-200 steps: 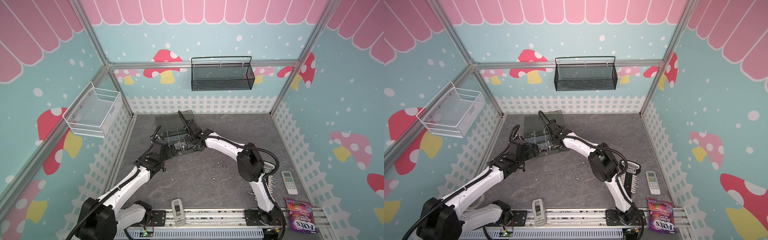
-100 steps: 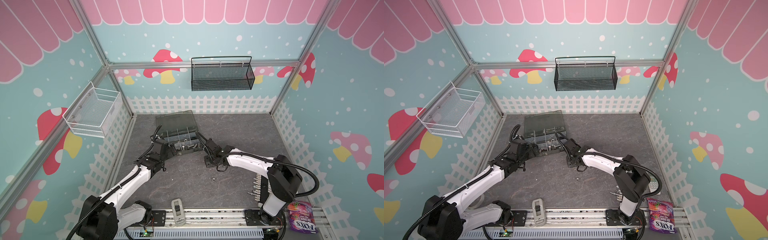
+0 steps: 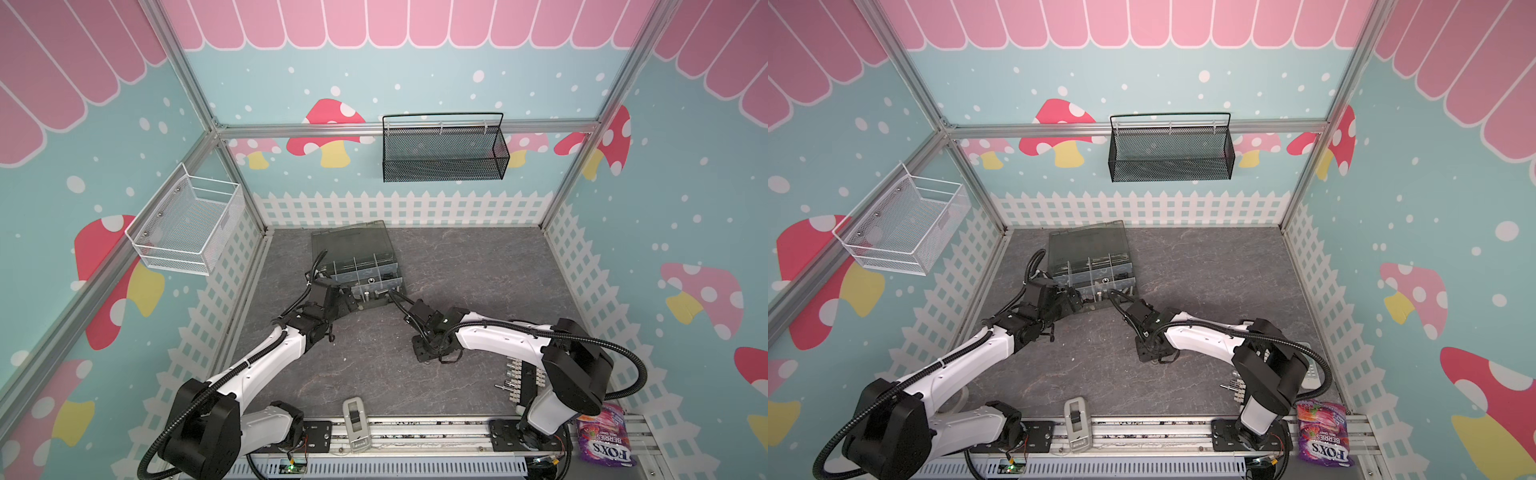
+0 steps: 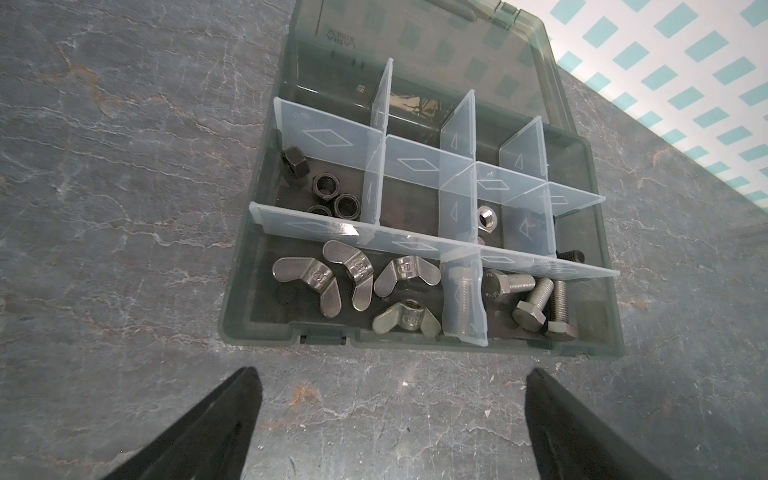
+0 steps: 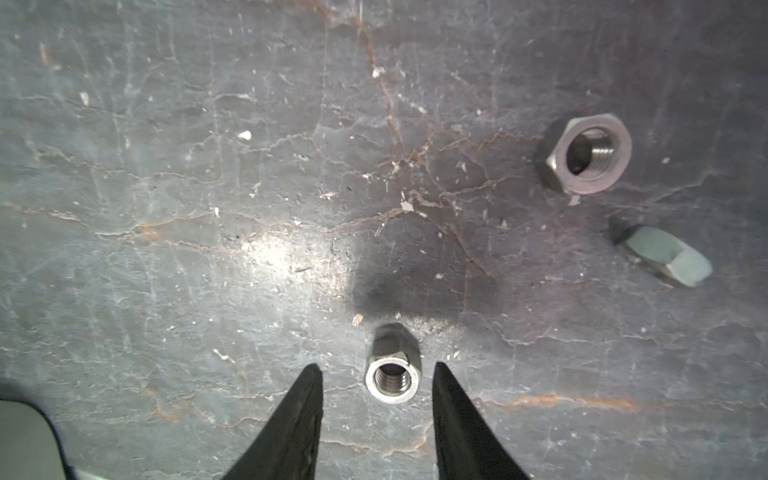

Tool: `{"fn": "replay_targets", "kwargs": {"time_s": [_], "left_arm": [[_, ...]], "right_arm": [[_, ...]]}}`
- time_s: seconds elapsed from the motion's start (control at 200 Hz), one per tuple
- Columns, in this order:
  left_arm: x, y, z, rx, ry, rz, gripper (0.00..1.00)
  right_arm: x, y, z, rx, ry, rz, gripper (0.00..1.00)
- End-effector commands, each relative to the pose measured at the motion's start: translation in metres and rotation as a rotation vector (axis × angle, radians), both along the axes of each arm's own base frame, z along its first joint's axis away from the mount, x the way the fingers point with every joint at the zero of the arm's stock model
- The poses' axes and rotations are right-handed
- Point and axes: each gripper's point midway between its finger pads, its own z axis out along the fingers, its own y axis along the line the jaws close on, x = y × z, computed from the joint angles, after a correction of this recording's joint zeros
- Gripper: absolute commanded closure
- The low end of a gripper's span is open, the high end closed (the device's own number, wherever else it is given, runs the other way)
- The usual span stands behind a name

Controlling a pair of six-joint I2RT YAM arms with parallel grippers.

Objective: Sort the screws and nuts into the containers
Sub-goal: 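Move the right gripper back over the small silver nut, then lower the right gripper onto the small silver nut and close it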

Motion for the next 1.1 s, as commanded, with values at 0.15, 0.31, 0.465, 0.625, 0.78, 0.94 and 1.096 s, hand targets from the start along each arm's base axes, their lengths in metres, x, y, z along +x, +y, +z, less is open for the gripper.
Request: {"fn": "replay_targets", "kwargs": {"time_s": [0.15, 0.31, 0.465, 0.625, 0.78, 0.94, 1.096], "left_arm": [[0.002, 0.003, 0.005, -0.026, -0.017, 0.030, 0.00], [0.002, 0.003, 0.004, -0.027, -0.013, 0.027, 0.00], [0.000, 0.005, 0.003, -0.026, -0.012, 0.031, 0.00], [0.000, 0.006, 0.002, -0.028, -0.012, 0.037, 0.00], [0.001, 0.006, 0.002, -0.031, -0.009, 0.037, 0.00], [0.001, 0.005, 0.000, -0.033, -0.003, 0.030, 0.00], [0.000, 0.006, -0.001, -0.035, -0.001, 0.030, 0.00]], "right_arm": [[-0.011, -0.016, -0.016, -0.090, 0.045, 0.000, 0.54], [-0.013, -0.019, -0.024, -0.111, 0.060, 0.003, 0.55], [-0.018, -0.021, -0.029, -0.119, 0.080, 0.013, 0.56], [-0.020, -0.024, -0.032, -0.130, 0.086, 0.017, 0.56], [-0.020, -0.026, -0.036, -0.146, 0.084, 0.016, 0.56], [-0.014, -0.033, -0.036, -0.188, 0.057, -0.004, 0.57], [-0.014, -0.041, -0.035, -0.219, 0.051, -0.030, 0.57]]}}
